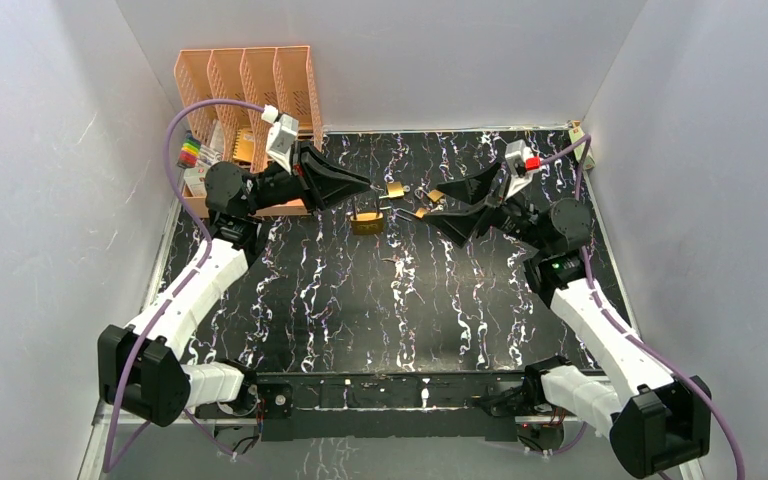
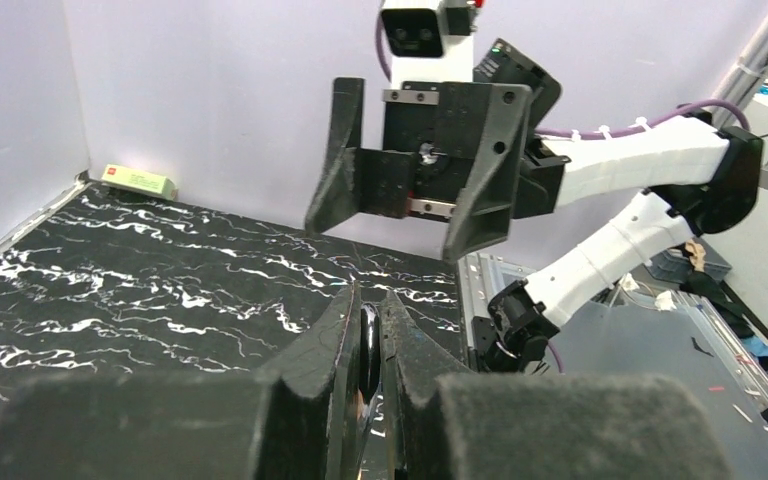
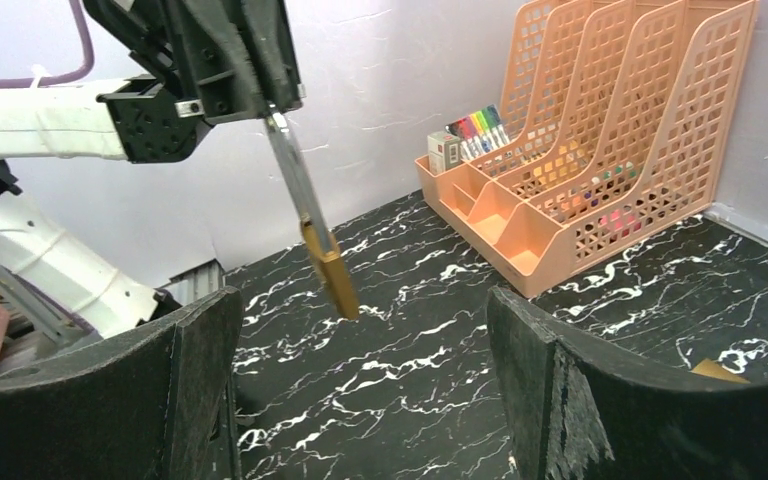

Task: Lock with the key
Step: Pick up the lock from the center of the board, then lock the lock.

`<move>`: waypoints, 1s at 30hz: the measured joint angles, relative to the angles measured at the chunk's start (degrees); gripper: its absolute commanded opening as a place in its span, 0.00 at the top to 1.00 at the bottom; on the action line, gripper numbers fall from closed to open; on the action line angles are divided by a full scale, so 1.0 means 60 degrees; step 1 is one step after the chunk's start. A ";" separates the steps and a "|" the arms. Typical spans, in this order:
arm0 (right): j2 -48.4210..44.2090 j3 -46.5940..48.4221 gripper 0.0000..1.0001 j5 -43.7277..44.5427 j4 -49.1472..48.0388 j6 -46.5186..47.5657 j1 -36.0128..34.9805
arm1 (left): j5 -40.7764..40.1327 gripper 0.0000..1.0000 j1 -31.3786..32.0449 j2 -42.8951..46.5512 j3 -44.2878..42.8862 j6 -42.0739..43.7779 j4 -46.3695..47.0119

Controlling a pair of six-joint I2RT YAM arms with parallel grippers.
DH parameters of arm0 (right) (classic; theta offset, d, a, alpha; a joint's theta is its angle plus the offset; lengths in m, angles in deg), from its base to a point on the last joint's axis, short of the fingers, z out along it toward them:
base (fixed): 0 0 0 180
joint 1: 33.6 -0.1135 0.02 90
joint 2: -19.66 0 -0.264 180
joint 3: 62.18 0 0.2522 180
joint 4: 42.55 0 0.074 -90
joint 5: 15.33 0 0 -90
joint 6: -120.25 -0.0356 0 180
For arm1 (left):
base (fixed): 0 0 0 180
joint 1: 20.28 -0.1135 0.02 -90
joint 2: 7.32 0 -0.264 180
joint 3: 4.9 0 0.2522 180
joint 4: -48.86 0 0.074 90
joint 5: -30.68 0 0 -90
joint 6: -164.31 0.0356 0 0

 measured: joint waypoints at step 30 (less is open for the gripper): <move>0.4113 -0.1519 0.04 0.0903 -0.6437 0.1235 -0.2269 | -0.0699 1.00 -0.0007 -0.0313 -0.0324 0.0612 -0.0732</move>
